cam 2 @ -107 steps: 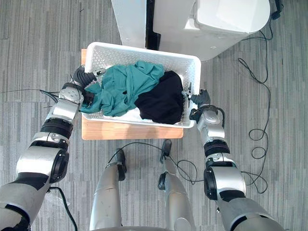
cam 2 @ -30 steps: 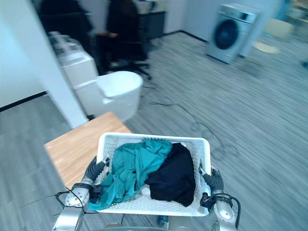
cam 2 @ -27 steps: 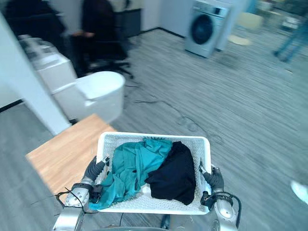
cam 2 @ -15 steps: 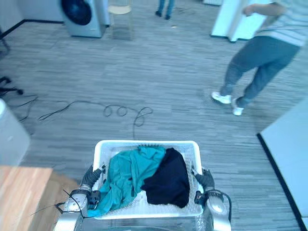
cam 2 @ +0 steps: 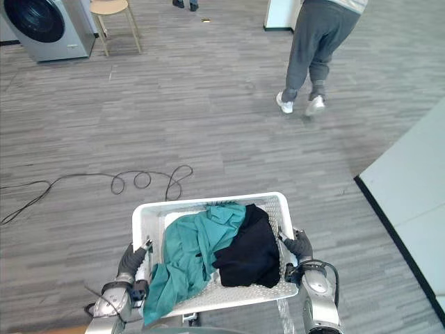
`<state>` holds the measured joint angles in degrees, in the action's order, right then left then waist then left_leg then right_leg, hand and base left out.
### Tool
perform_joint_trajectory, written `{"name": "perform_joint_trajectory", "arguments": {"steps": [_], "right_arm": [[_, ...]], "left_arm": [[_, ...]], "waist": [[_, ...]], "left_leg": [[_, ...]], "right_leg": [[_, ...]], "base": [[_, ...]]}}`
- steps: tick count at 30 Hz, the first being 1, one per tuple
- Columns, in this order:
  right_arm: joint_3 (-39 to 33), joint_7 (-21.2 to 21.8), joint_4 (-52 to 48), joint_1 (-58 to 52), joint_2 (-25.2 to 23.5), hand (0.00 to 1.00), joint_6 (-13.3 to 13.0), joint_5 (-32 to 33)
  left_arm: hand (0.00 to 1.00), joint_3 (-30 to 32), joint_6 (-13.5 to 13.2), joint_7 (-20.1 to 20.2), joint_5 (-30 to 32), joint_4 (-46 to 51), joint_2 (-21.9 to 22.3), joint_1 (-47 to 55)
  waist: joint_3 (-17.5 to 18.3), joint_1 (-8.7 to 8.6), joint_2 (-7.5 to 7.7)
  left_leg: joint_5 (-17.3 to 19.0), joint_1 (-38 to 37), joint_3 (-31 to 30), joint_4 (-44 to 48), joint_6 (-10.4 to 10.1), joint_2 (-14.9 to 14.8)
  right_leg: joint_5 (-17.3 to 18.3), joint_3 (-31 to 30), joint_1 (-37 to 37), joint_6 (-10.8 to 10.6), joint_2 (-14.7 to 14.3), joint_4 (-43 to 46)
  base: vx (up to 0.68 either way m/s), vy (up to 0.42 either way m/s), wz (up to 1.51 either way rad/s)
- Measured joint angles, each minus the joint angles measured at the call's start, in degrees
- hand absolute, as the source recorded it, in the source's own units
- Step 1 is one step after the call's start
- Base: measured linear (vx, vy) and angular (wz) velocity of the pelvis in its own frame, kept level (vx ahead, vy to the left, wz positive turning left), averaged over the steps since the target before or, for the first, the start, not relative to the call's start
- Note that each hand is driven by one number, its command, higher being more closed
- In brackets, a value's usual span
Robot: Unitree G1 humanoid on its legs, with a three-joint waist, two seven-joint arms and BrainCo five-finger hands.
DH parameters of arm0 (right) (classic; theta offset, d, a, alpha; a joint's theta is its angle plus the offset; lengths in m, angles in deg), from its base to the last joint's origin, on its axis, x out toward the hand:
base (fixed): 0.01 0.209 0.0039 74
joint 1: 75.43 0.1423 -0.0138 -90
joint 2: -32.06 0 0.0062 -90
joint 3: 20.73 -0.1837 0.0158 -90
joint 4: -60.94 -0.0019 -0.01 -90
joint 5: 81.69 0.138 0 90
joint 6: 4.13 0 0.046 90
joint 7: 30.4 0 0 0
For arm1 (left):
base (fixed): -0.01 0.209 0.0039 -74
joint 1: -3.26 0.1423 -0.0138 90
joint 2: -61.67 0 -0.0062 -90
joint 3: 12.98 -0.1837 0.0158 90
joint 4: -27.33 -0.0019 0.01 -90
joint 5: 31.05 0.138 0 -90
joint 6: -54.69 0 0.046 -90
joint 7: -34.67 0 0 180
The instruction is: Pick up the laundry basket with both hands and put the clothes into the washing machine.
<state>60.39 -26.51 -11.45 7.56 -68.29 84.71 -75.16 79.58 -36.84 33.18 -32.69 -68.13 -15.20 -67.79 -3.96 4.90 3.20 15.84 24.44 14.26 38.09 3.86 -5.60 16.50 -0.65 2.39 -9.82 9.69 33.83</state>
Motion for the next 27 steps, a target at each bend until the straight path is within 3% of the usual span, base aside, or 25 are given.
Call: {"name": "perform_joint_trajectory", "arguments": {"steps": [1,2,3,4,5,7,9,11,12,13,14,15,16,17,18,19,20,21,22,23,24,25,27], "right_arm": [[0.0,0.1,-0.1,-0.8,-1.4,1.0,-0.1,-0.1],[0.0,0.1,-0.1,-1.3,-1.8,1.0,0.0,-0.1],[0.0,0.2,-0.2,-2.1,-2.1,1.0,0.0,-0.1],[-0.2,0.4,-1.0,-3.3,-2.3,1.0,0.0,-0.1],[-0.3,0.4,-1.8,-3.7,-2.5,1.0,0.0,0.0],[-0.9,0.5,-6.1,-5.8,-3.3,1.0,-0.1,0.8],[-2.1,1.1,-7.8,-6.8,-3.8,1.0,-0.1,1.5],[-2.5,1.1,-8.0,-7.0,-4.1,1.0,-0.1,2.0],[-2.3,1.1,-8.0,-7.1,-4.1,1.0,-0.1,2.0],[-2.3,0.9,-8.0,-7.6,-4.1,1.0,0.0,2.0],[-2.6,0.8,-8.2,-8.0,-3.9,1.0,0.1,2.0],[-2.8,0.8,-8.8,-8.1,-3.4,1.0,0.1,2.3],[-2.7,0.9,-10.4,-8.5,-2.3,1.0,0.1,2.5],[-2.6,0.9,-10.8,-8.7,-1.7,1.0,0.1,2.5],[-2.0,0.9,-11.0,-9.0,-1.1,1.0,0.1,2.7],[-2.1,0.8,-11.0,-9.2,-1.0,1.0,0.2,3.1],[-2.1,0.8,-10.9,-9.2,-1.1,1.0,0.3,3.1],[-1.4,0.7,-10.3,-9.2,-1.3,1.0,0.4,3.1],[-0.6,0.7,-10.0,-9.2,-1.3,1.0,0.4,3.1],[-0.1,0.4,-10.0,-9.1,-1.2,1.0,0.4,3.1],[0.4,0.0,-10.0,-8.9,-1.0,1.0,0.5,3.1],[0.7,-0.1,-10.0,-8.2,-0.4,1.0,0.4,3.1],[0.8,-0.2,-9.8,-7.6,-0.2,1.0,0.4,3.1]], "left_arm": [[1.0,-0.2,0.1,-0.1,0.0,0.2,-1.6,0.0],[1.0,-0.3,0.1,-0.1,0.0,0.3,-2.2,0.1],[1.0,-0.8,0.5,0.0,0.0,0.7,-2.5,0.6],[1.0,-1.2,0.9,0.0,0.0,1.3,-2.5,1.1],[1.0,-1.3,1.2,0.0,0.0,1.9,-2.5,1.1],[1.0,-1.7,1.3,0.2,0.1,4.7,-3.1,1.1],[1.0,-2.1,1.3,0.3,0.1,5.4,-3.2,0.5],[1.0,-2.1,1.3,0.4,0.1,5.6,-3.9,-0.1],[1.0,-2.1,1.3,0.4,0.1,5.5,-4.1,-0.1],[1.0,-2.6,1.3,0.4,0.1,5.5,-4.0,0.1],[1.0,-2.9,1.3,0.4,0.1,5.2,-3.1,0.0],[1.0,-2.8,1.3,0.4,0.1,5.2,-2.8,0.0],[1.0,-2.8,1.3,0.4,0.0,5.2,-1.7,0.0],[1.0,-2.8,1.3,0.4,0.1,5.2,-1.0,0.1],[1.0,-2.8,1.3,0.5,0.1,5.0,0.0,0.4],[1.0,-2.8,1.3,1.2,0.1,4.9,0.0,0.4],[1.0,-2.8,1.3,1.4,0.1,4.9,0.0,0.5],[1.0,-2.2,1.3,1.6,0.1,4.9,-0.2,1.3],[1.0,-1.8,1.2,1.6,0.1,4.9,-0.3,2.0],[1.0,-1.5,1.2,1.6,0.1,4.9,-0.3,2.4],[1.0,-1.1,1.2,1.6,0.1,4.9,-0.3,2.6],[1.0,-0.7,1.0,1.6,0.1,4.9,-0.1,2.6],[1.0,-0.4,0.8,1.6,0.1,4.9,0.4,2.5]], "waist": [[-0.3,-1.93,2.36],[-0.3,-2.8,2.97],[-0.8,-2.94,2.93],[-1.7,-2.94,1.2],[-2.0,-2.97,0.5],[-2.7,-4.4,-2.2],[-2.6,-5.4,-2.9],[-1.4,-5.72,-2.65],[-1.0,-5.85,-2.2],[0.0,-7.13,-2.58],[1.1,-7.24,-3.5],[1.3,-7.06,-3.65],[0.8,-7.04,-5.19],[0.4,-7.03,-6.26],[0.3,-6.27,-8.24],[-0.2,-5.49,-9.39],[-0.5,-5.18,-9.96],[-1.1,-3.9,-9.43],[-1.3,-3.31,-8.85],[-1.3,-2.71,-8.4],[-1.1,-1.66,-7.31],[-1.0,-0.43,-6.7],[-0.8,0.16,-6.74]], "left_leg": [[0.9,-3.3,-0.1,-1.9,1.0,4.0],[1.8,-5.2,-0.3,-2.4,1.6,5.1],[3.5,-9.8,-1.0,-3.5,2.5,6.1],[4.8,-14.7,-1.7,-5.8,2.7,6.1],[5.1,-17.2,-2.0,-7.5,2.8,6.1],[6.1,-24.7,-4.6,-13.4,1.9,5.5],[7.2,-29.0,-5.8,-16.1,0.6,4.7],[9.3,-35.7,-6.6,-20.9,-2.7,3.5],[9.8,-37.5,-6.9,-22.1,-3.6,3.1],[10.7,-40.2,-9.2,-22.0,-5.3,1.4],[10.2,-39.2,-11.5,-16.6,-6.1,-0.9],[9.1,-37.6,-12.6,-11.7,-7.9,-1.7],[3.5,-32.7,-13.5,0.5,-8.1,-3.0],[-1.9,-30.1,-13.6,7.1,-8.4,-3.9],[-17.6,-24.4,-14.0,18.6,-11.4,-5.6],[-19.9,-18.4,-14.2,30.0,-11.4,-6.9],[-18.8,-15.7,-14.2,34.7,-10.5,-7.4],[-14.6,-10.0,-12.6,39.9,-7.5,-7.5],[-11.5,-6.9,-10.8,39.0,-5.6,-7.5],[-9.7,-4.7,-9.5,36.9,-5.0,-7.6],[-6.6,-0.8,-7.1,28.4,-4.5,-7.3],[-5.8,0.5,-5.2,13.9,-4.6,-7.0],[-7.4,1.0,-5.0,-6.0,-7.0,-6.2]], "right_leg": [[-5.5,-2.0,-6.3,-3.7,2.6,16.5],[-7.8,-3.0,-8.9,-4.6,2.7,23.3],[-8.9,-3.9,-13.0,-4.2,1.7,32.7],[-7.8,-3.3,-16.7,-2.3,-0.1,36.9],[-6.8,-2.2,-18.4,-0.6,-0.8,36.9],[-3.6,3.2,-25.6,4.1,-2.9,29.6],[-3.5,7.0,-28.5,4.9,-2.9,18.4],[-7.7,11.9,-28.8,5.8,-3.5,-6.9],[-10.5,11.5,-29.0,6.8,-3.9,-9.8],[-16.2,11.3,-27.9,8.4,-5.5,-7.3],[-13.3,12.2,-27.8,10.5,-6.6,-2.8],[-11.4,13.2,-27.5,10.9,-6.6,-1.2],[-8.5,14.2,-25.7,11.7,-7.5,0.7],[-7.4,14.6,-23.9,12.0,-8.2,0.2],[-5.4,14.4,-19.3,12.8,-9.9,-2.9],[-3.7,13.8,-14.2,12.6,-11.5,-6.2],[-3.4,13.1,-11.5,12.8,-12.1,-7.8],[-2.6,11.2,-4.1,12.2,-12.3,-12.9],[-2.6,10.3,0.2,12.1,-11.7,-16.1],[-2.5,9.6,2.6,12.0,-11.2,-18.1],[-2.1,8.4,6.1,11.4,-9.7,-21.8],[-1.0,7.3,8.7,9.5,-8.1,-24.1],[1.6,6.5,11.8,7.0,-6.6,-25.5]], "base": [[0.45,0.14,0.65],[0.59,0.093,0.73],[0.62,0.076,0.27],[0.74,0.099,0.12],[0.59,0.078,0.14],[0.56,0.034,0.38],[0.59,-0.012,0.42],[0.71,-0.091,0.37],[0.87,-0.156,0.56],[0.77,-0.156,0.61],[0.79,-0.159,0.55],[0.76,-0.182,0.2],[0.76,-0.18,0.08],[0.72,-0.163,-0.08],[0.71,-0.089,-0.28],[0.71,-0.056,-0.35],[0.85,0.011,-0.41],[0.7,0.032,-0.4],[0.69,0.045,-0.39],[0.54,0.056,-0.39],[0.76,0.145,-0.51],[0.76,0.184,-0.53],[0.59,0.237,-0.33]]}}
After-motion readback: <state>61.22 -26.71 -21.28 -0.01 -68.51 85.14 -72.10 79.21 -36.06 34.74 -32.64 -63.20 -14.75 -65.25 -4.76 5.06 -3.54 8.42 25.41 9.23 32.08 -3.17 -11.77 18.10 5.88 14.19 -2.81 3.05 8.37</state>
